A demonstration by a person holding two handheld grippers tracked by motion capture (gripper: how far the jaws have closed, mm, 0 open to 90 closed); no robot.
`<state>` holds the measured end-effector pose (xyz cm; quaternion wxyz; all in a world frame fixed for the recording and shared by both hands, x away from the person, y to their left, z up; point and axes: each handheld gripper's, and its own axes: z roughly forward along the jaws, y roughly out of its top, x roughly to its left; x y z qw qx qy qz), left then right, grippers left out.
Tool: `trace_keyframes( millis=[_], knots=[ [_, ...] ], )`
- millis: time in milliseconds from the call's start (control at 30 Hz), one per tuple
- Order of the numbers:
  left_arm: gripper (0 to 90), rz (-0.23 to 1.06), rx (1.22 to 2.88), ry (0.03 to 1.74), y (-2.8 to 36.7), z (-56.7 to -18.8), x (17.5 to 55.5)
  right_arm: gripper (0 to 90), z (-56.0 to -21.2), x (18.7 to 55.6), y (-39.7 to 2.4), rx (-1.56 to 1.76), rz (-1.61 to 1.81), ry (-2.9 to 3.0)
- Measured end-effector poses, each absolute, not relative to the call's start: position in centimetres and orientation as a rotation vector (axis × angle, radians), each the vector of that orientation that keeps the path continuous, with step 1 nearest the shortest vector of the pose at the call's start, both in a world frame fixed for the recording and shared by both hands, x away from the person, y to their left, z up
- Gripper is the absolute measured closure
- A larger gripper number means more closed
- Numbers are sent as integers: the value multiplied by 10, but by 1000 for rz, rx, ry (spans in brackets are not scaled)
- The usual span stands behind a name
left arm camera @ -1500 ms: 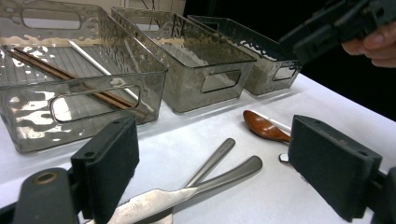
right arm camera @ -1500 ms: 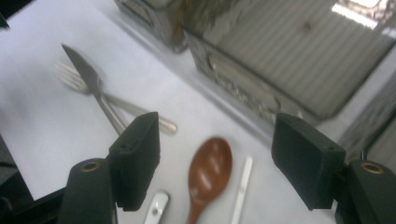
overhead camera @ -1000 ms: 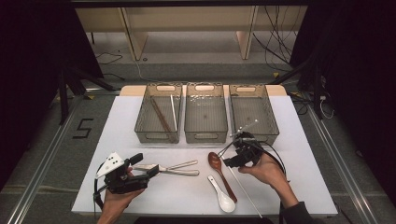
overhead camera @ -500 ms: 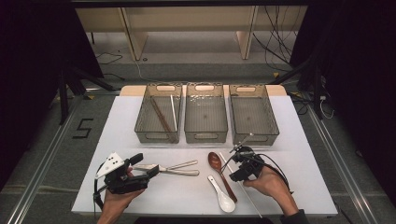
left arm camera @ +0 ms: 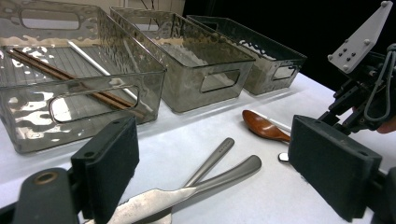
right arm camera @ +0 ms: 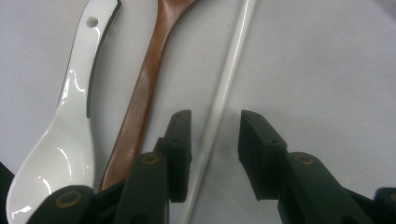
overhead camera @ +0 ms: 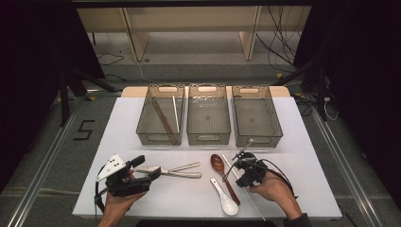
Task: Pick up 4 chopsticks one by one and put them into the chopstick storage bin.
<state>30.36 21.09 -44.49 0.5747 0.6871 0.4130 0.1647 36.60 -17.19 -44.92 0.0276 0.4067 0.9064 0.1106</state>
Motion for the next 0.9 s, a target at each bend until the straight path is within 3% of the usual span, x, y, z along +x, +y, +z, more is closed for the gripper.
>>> trace_keyframes(
  millis=[467, 900],
  knots=[
    [159, 387, 1609, 969, 211, -445, 304, 775, -454, 365, -169, 1211, 250, 2806],
    [159, 389, 1610, 969, 211, -445, 303, 813, -454, 370, -167, 1237, 204, 2818]
  ],
)
